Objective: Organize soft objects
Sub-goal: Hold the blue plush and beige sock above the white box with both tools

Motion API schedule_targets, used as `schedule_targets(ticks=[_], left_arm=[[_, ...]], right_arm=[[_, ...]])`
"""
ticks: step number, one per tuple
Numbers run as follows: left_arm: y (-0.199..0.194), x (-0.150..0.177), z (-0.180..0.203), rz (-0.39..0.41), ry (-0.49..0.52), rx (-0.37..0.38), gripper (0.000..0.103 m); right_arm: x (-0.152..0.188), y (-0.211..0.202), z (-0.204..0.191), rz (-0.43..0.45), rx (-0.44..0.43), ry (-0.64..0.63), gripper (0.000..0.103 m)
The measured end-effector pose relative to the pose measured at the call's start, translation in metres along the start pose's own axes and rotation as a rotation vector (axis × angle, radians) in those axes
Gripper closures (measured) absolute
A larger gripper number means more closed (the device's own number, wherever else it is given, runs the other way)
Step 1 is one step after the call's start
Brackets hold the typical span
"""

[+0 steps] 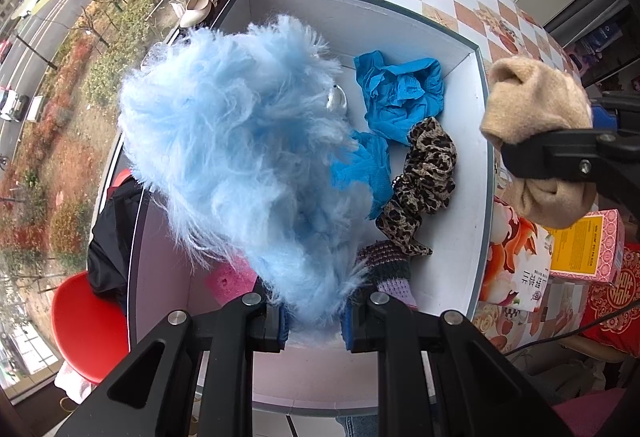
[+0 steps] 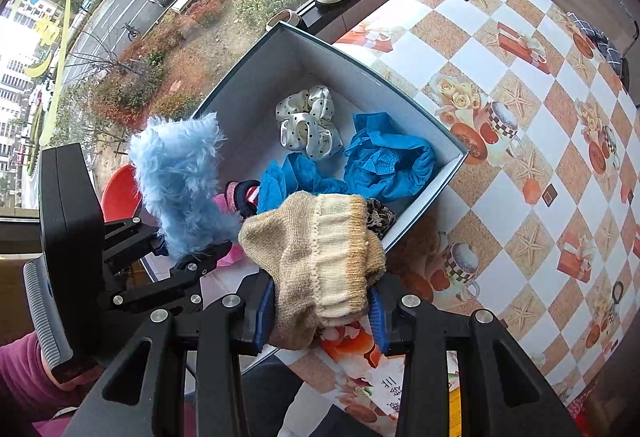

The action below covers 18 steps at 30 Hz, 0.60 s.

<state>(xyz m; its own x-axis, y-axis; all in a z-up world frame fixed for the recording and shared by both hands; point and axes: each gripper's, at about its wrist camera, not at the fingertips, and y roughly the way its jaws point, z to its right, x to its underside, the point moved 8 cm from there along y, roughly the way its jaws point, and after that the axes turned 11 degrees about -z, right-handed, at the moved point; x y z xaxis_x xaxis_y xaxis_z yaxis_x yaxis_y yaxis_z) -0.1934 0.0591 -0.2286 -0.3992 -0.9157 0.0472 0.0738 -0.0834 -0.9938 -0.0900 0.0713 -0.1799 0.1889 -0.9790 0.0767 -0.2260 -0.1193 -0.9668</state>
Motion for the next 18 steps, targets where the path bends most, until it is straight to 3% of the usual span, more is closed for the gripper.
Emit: schedule_targets(ticks=[18], left_arm=[[0.0024,-0.0011,-0.0006,-0.003,-0.001,0.004,0.082]], right_arm=[[-0.0006,0.0052,-0.0008,-0.007,0.008,-0.001,0.064]])
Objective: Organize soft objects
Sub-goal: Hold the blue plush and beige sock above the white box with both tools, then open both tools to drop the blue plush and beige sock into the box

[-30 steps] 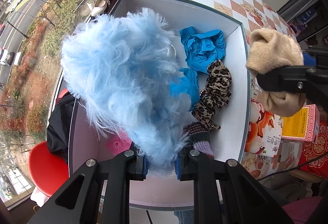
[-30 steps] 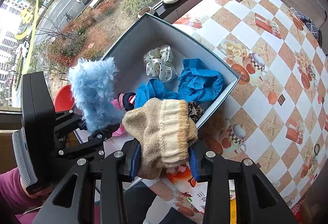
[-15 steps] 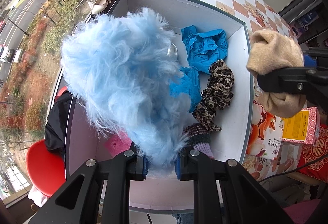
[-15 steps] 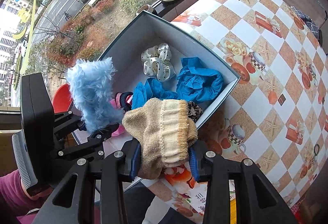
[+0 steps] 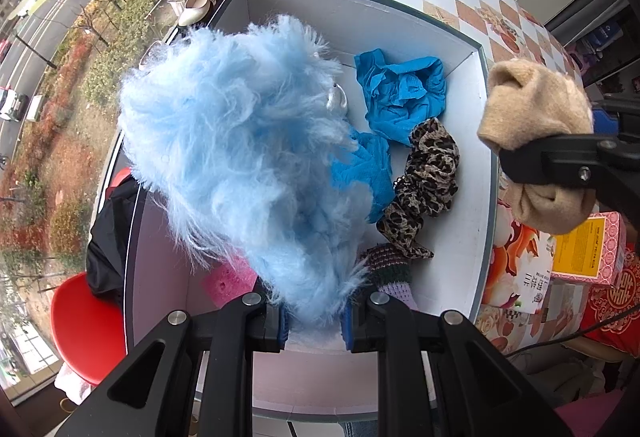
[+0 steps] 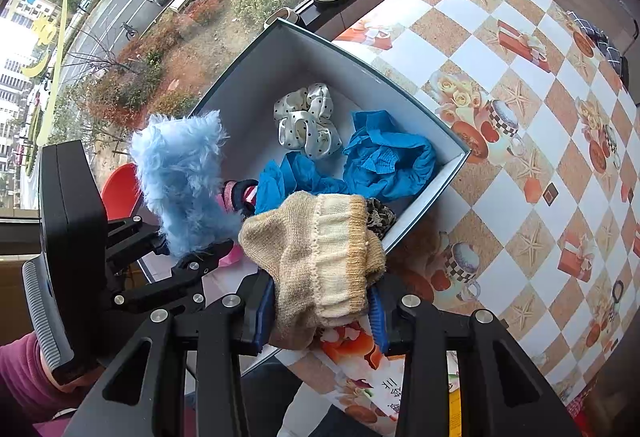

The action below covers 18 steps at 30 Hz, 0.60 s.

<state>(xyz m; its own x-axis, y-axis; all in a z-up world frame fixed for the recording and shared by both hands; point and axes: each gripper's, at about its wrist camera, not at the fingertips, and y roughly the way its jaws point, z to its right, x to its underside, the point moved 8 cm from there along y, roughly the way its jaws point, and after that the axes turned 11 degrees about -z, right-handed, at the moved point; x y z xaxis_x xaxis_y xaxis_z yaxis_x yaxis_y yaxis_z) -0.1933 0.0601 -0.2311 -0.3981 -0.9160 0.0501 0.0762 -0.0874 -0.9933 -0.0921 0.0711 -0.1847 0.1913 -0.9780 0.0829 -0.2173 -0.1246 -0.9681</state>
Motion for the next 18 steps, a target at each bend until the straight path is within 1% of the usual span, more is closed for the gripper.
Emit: schedule_targets(ticks=[7,9,10,12,13,14,16,17,18], left_arm=[[0.0,0.0,-0.001,0.006,0.005,-0.018,0.081],[0.0,0.0,0.0,0.006,0.007,-0.02,0.08],[-0.001,0.0,0.0,0.006,0.008,-0.021,0.077],[-0.002,0.0,0.002,0.008,0.014,-0.024,0.067],[-0.004,0.0,0.004,0.02,0.027,-0.036,0.053],[-0.008,-0.001,0.005,0.041,0.04,-0.07,0.036],[-0.018,-0.001,0.005,0.096,0.063,-0.18,0.02],[-0.021,-0.002,0.005,0.111,0.066,-0.236,0.02],[-0.023,-0.002,0.004,0.112,0.064,-0.285,0.02]], right_arm=[[-0.009,-0.002,-0.001,0.008,0.003,0.003,0.064],[-0.012,-0.004,-0.001,0.013,0.0,0.009,0.064],[-0.013,-0.004,-0.001,0.016,0.0,0.012,0.064],[-0.016,-0.006,0.0,0.021,0.002,0.016,0.064],[-0.018,-0.007,0.0,0.023,0.004,0.019,0.062],[-0.019,-0.008,0.001,0.024,0.002,0.023,0.059],[-0.019,-0.008,0.003,0.026,0.005,0.036,0.057],[-0.019,-0.009,0.003,0.026,0.005,0.04,0.056],[-0.018,-0.009,0.004,0.025,0.008,0.043,0.049]])
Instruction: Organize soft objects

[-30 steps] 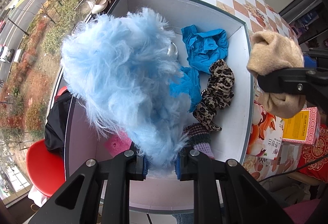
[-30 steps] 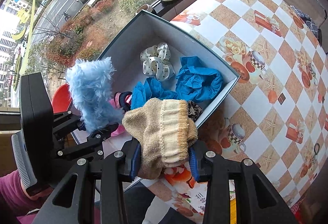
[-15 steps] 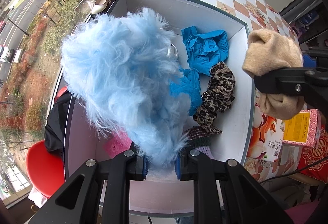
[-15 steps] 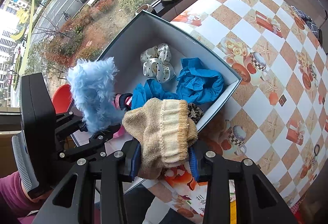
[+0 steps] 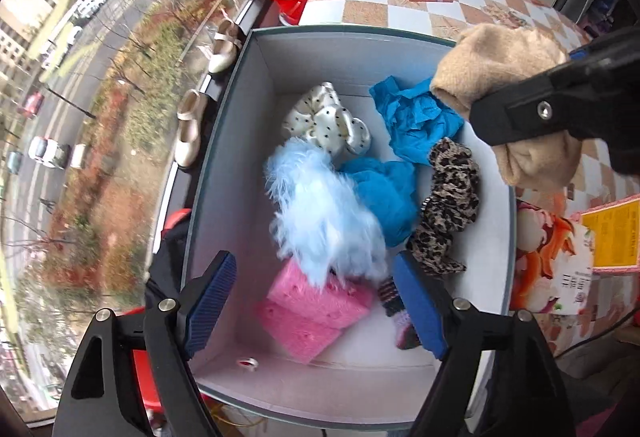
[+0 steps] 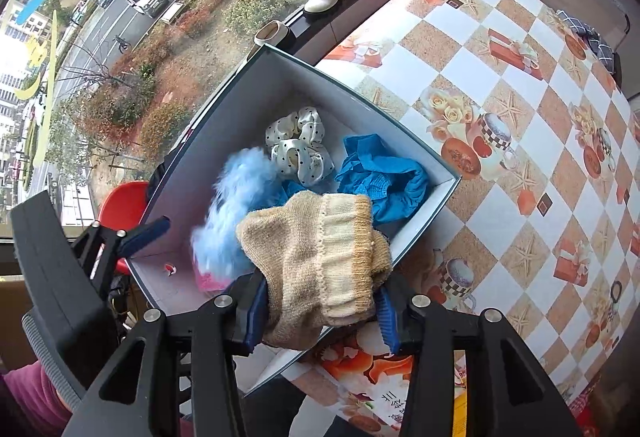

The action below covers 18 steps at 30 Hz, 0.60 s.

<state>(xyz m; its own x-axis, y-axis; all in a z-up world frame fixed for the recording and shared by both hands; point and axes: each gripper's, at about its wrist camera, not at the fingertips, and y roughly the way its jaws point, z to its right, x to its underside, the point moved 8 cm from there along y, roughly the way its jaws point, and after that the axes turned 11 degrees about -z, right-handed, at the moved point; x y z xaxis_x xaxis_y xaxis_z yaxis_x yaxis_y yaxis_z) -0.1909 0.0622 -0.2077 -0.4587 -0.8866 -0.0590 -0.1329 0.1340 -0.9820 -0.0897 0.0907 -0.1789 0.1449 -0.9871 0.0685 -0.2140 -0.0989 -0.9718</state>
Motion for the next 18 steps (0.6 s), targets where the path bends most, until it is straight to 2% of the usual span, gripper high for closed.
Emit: schedule_targets(ticks=[1,2,5,6,7,8,18], left_arm=[[0.0,0.0,-0.001,-0.009,-0.006,-0.019,0.02],[-0.001,0.001,-0.001,-0.015,-0.01,-0.003,0.02],[-0.003,0.002,0.0,-0.024,-0.047,0.131,0.02],[-0.004,0.003,-0.001,-0.028,-0.06,0.163,0.02],[-0.004,0.003,-0.002,-0.032,-0.074,0.186,0.02],[-0.004,0.003,-0.003,-0.036,-0.084,0.198,0.02],[-0.011,0.003,-0.005,-0.053,-0.117,0.193,0.02]], right_arm=[[0.001,0.0,0.001,0.001,0.01,0.002,0.043],[0.002,-0.001,0.003,0.003,0.026,0.005,0.041],[0.005,-0.005,0.008,0.016,0.02,0.023,0.027],[0.006,-0.008,0.009,0.022,0.027,0.028,0.013],[0.006,-0.011,0.011,0.028,0.042,0.032,0.005],[0.007,-0.013,0.012,0.033,0.053,0.035,0.002],[0.023,-0.021,0.014,0.036,0.001,0.073,0.001]])
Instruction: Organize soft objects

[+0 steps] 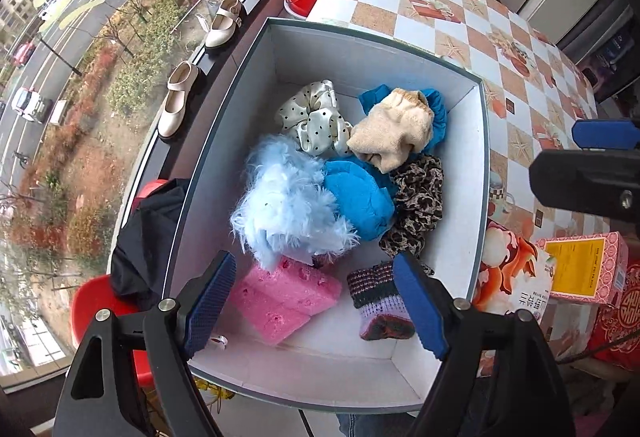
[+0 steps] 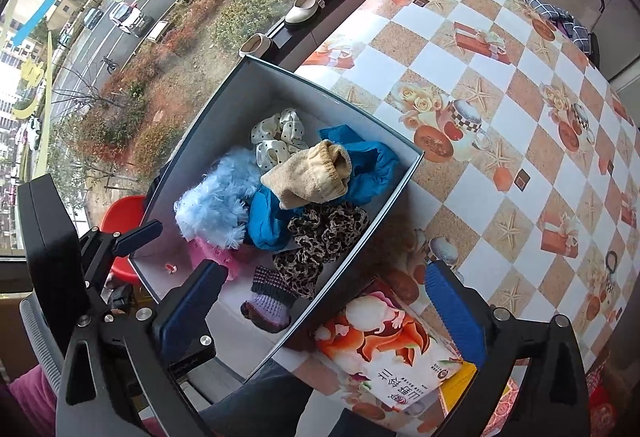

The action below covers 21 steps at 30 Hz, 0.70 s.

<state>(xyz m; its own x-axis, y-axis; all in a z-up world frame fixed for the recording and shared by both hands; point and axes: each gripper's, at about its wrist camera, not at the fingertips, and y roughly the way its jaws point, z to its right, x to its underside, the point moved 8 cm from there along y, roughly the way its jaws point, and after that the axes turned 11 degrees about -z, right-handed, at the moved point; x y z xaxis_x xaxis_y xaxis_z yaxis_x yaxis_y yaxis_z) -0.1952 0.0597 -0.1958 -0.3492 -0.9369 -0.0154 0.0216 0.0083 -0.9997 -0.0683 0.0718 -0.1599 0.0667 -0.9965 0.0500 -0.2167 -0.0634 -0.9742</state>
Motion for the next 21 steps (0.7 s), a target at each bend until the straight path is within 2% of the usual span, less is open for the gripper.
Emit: schedule_targets(ticks=[21], left_arm=[[0.004,0.014,-0.001,-0.036,-0.028,-0.004,0.02]], right_arm=[[0.012,-0.007,-0.012,0.006,0.025,-0.034,0.001]])
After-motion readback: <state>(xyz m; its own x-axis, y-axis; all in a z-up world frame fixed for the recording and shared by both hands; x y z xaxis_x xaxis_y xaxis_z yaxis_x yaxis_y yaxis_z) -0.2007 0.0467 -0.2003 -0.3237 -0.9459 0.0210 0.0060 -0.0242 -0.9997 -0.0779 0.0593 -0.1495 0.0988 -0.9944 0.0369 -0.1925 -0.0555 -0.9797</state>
